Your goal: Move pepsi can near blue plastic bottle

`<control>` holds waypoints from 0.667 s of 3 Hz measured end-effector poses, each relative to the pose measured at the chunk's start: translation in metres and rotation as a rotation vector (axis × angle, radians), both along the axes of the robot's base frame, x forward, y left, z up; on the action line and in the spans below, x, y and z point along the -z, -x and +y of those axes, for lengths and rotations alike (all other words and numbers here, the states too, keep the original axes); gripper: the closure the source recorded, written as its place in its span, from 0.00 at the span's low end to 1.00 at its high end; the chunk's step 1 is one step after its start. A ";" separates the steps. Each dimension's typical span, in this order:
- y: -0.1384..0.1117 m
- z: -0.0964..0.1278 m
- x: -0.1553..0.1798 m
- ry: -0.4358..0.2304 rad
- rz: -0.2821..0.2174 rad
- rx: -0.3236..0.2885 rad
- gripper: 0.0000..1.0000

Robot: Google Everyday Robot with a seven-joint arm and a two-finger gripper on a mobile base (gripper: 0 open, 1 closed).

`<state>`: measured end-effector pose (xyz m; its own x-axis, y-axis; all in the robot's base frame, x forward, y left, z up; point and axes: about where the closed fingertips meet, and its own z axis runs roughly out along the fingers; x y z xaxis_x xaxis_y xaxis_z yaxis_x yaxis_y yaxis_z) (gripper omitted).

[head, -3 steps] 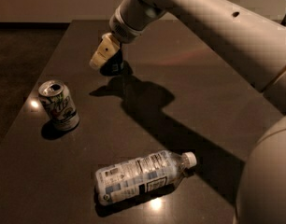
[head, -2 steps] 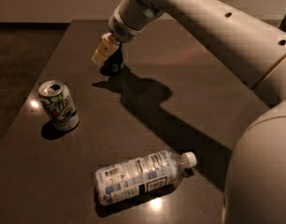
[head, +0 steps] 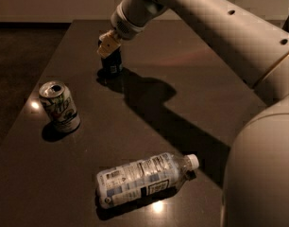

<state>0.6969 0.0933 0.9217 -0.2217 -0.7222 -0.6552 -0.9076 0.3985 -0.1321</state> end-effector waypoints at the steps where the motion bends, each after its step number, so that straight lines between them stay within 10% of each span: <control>1: 0.045 -0.027 -0.026 -0.021 -0.001 -0.097 0.99; 2: 0.079 -0.055 -0.039 -0.039 0.003 -0.152 1.00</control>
Offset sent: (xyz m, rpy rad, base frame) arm -0.1202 -0.0941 0.0577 0.0618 0.0030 0.2116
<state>0.6177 0.0382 0.9605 -0.1140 -0.7215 -0.6829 -0.9581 0.2616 -0.1164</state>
